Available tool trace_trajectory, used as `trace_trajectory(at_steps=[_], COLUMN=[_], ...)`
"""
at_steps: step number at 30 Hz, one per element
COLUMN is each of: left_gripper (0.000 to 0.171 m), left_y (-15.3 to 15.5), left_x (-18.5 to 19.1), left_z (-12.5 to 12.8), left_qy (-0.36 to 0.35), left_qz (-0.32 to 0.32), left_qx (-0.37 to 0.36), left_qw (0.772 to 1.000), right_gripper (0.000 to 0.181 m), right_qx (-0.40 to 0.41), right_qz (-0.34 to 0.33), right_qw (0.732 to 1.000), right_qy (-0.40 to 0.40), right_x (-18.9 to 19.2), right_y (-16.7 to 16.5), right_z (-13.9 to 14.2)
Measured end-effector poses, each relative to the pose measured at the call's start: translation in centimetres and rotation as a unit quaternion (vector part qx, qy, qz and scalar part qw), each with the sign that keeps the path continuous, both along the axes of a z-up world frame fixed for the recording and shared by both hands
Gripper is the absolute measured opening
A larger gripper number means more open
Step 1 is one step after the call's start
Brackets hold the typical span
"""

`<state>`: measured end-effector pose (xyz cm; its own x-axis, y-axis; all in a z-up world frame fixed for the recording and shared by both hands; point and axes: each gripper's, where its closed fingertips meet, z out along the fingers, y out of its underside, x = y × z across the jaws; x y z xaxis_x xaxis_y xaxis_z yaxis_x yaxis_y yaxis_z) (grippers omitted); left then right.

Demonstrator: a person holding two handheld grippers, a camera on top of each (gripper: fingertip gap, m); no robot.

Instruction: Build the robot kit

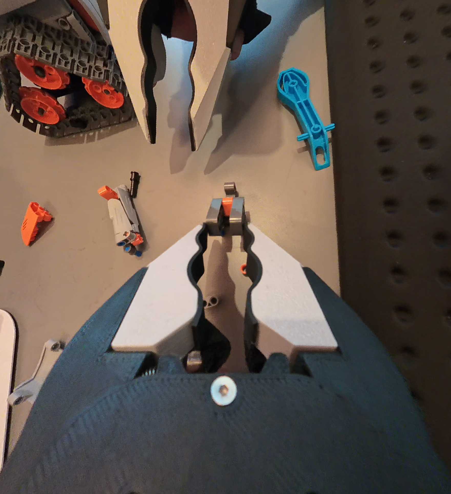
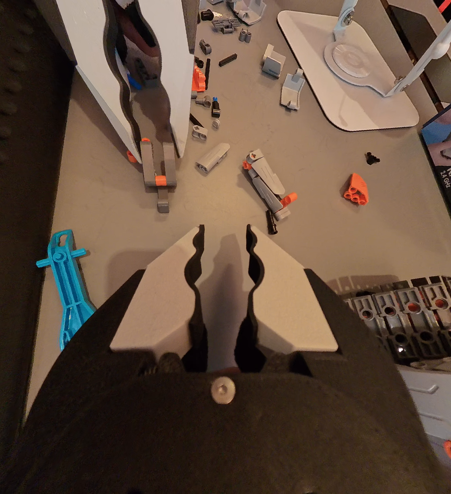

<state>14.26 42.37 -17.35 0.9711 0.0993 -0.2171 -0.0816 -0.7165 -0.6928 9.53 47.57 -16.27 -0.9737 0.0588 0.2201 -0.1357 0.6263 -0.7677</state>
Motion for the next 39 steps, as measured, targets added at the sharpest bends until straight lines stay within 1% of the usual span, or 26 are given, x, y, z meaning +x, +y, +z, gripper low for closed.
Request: trace_trajectory(at_steps=[4,7,11,15,17,20,21,24,31,39], left_gripper=[0.024,0.024,0.024,0.023,0.023,0.023,0.023,0.023,0.023,0.025], left_y=[0.0,0.3,0.5,0.7,0.8,1.0,1.0,0.9,0.7,0.1], left_x=[-0.4,-0.9,-1.5,-1.7,-1.8,-1.4,-1.5,-1.6,-1.5,-1.6], left_z=[0.7,2.1,4.0,4.8,5.3,5.8,5.9,6.2,6.2,6.1], left_qy=[-0.008,-0.059,-0.128,-0.17,-0.18,-0.195,-0.195,-0.199,-0.175,-0.139], left_qz=[0.014,0.04,0.058,0.063,0.064,0.054,0.056,0.054,0.046,0.046], left_qx=[0.02,0.071,0.144,0.184,0.203,0.219,0.222,0.233,0.224,0.209], left_qw=[1.0,0.995,0.98,0.966,0.96,0.954,0.954,0.95,0.958,0.967], right_gripper=[0.029,0.03,0.03,0.029,0.026,0.011,0.01,0.009,0.008,0.007], right_qx=[-0.002,-0.024,-0.065,-0.093,-0.096,-0.1,-0.106,-0.124,-0.138,-0.138], right_qz=[0.005,0.015,0.027,0.03,0.036,0.037,0.035,0.035,0.043,0.039], right_qw=[1.0,0.999,0.995,0.991,0.99,0.99,0.99,0.987,0.985,0.986], right_qy=[-0.001,-0.028,-0.066,-0.092,-0.102,-0.097,-0.086,-0.1,-0.088,-0.079], right_x=[0.3,1.0,2.1,2.4,2.8,2.9,2.7,2.7,2.9,2.7], right_y=[-0.2,-0.7,-1.5,-2.0,-2.2,-2.5,-2.5,-2.5,-2.6,-2.6], right_z=[0.1,0.8,2.3,3.1,3.2,3.3,3.6,4.2,4.9,4.9])
